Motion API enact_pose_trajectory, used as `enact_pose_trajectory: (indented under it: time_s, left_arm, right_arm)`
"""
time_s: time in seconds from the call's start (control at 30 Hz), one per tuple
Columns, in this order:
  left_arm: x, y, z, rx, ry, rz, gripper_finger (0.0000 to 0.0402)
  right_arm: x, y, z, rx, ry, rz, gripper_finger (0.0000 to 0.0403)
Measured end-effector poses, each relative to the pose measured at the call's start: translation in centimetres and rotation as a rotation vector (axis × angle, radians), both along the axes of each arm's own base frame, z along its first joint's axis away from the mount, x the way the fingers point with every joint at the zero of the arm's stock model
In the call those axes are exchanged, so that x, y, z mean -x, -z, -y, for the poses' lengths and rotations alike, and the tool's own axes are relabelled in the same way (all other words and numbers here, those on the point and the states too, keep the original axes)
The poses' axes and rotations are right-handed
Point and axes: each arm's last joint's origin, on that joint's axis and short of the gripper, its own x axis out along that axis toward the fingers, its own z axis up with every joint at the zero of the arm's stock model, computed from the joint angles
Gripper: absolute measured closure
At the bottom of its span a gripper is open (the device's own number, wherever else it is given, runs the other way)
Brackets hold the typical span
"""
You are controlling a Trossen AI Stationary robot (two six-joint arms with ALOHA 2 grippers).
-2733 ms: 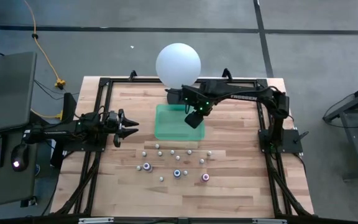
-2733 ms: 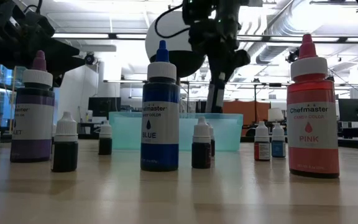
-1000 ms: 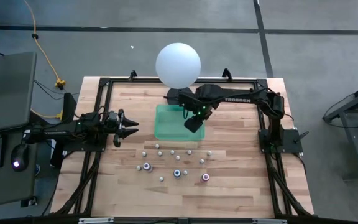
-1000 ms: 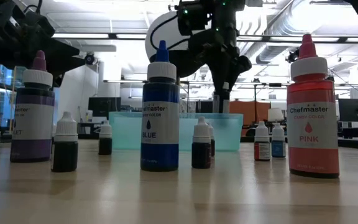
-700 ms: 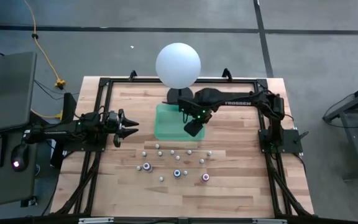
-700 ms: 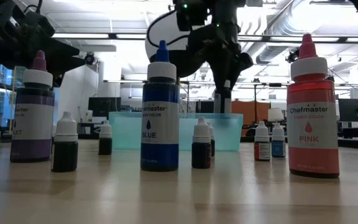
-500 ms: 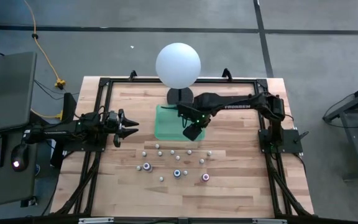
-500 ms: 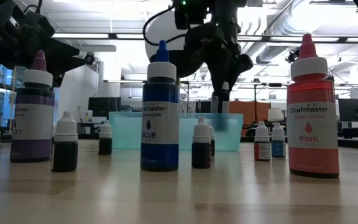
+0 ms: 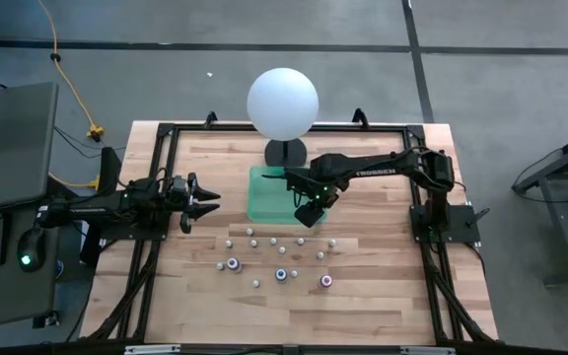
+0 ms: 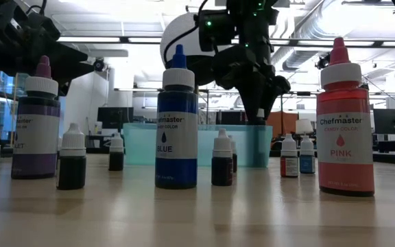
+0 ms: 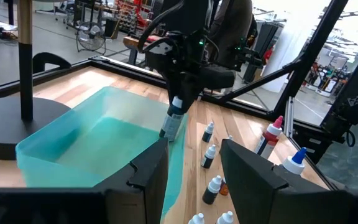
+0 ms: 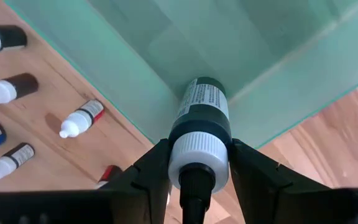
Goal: Pick & Place food coloring
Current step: Put the large black food coloring bottle into the bin, then put the large pink food coloring bottle into the bin
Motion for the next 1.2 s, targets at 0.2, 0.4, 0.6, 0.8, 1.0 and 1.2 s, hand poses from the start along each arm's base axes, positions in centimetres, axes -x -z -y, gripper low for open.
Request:
enact_pose_trajectory:
  time_s: [0.2,0.4,0.6,0.8,1.0,1.2]
  left_arm:
    - [0.0,0.0,0.0,0.000,0.000,0.000,0.0255]
    - [0.0,0.0,0.0,0.000,0.000,0.000,0.0255]
    - [0.0,0.0,0.0,0.000,0.000,0.000,0.0255]
    - [0.0,0.0,0.0,0.000,0.000,0.000,0.0255]
    - [0.0,0.0,0.0,0.000,0.000,0.000,0.0255]
    - [0.0,0.0,0.0,0.000,0.000,0.000,0.0255]
  right_arm:
    - [-0.2,-0.3,0.0,0.003,-0.004,0.010,0.0255]
    - [-0.3,-0.5,0.0,0.009,-0.012,0.019,0.0229]
    - [0.1,-0.8,0.0,0.002,-0.031,0.002,0.0204]
    - [0.4,-1.0,-0.1,-0.010,-0.040,-0.015,0.0188]
    - [1.2,-3.1,0.1,0.006,-0.033,0.043,0.0185]
    - [3.2,-7.1,0.5,0.021,-0.012,0.165,0.0185]
